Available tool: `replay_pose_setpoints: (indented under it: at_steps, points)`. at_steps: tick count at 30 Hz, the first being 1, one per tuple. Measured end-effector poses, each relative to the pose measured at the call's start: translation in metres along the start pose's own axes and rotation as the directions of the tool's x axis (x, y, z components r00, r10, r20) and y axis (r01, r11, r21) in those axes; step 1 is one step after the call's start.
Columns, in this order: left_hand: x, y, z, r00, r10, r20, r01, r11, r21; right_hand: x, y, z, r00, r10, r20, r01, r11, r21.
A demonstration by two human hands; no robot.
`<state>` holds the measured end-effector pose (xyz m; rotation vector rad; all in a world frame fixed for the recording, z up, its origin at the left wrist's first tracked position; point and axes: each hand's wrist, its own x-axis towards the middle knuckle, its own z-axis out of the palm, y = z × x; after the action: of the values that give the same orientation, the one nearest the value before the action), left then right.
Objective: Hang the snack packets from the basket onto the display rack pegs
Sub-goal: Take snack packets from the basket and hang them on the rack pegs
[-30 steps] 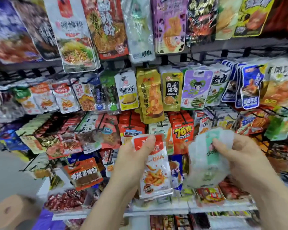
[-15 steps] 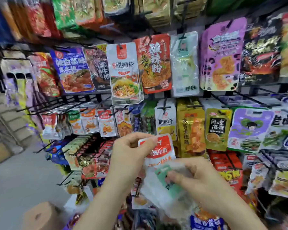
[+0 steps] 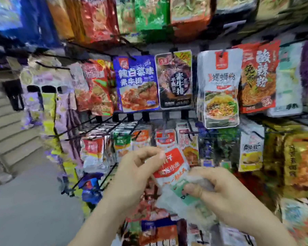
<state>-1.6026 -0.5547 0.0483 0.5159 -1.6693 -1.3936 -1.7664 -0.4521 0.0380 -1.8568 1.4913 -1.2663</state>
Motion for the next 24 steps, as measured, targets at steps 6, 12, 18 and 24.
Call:
replay_pose_setpoints:
  at_steps: [6, 12, 18, 24]
  points:
    - [0.008, -0.054, -0.026, 0.964, -0.266, -0.017, 0.256, 0.941, -0.222, 0.008, 0.038, 0.049, 0.976, 0.204, -0.073, -0.205, 0.979, -0.001]
    - [0.029, -0.068, -0.026, 0.936, -0.352, 0.006, 0.342, 0.907, -0.246, 0.008, 0.058, 0.068, 0.885, 0.399, -0.238, -0.35, 0.909, 0.225]
    - [0.061, -0.068, -0.03, 0.941, -0.333, 0.057, 0.338, 0.919, -0.205, 0.017, 0.063, 0.073, 0.818, 0.484, -0.312, -0.357, 0.851, 0.386]
    - [0.086, -0.07, -0.033, 0.975, -0.223, 0.021, 0.224, 0.973, -0.05, 0.031, 0.069, 0.079, 0.747, 0.483, -0.456, -0.292, 0.856, 0.427]
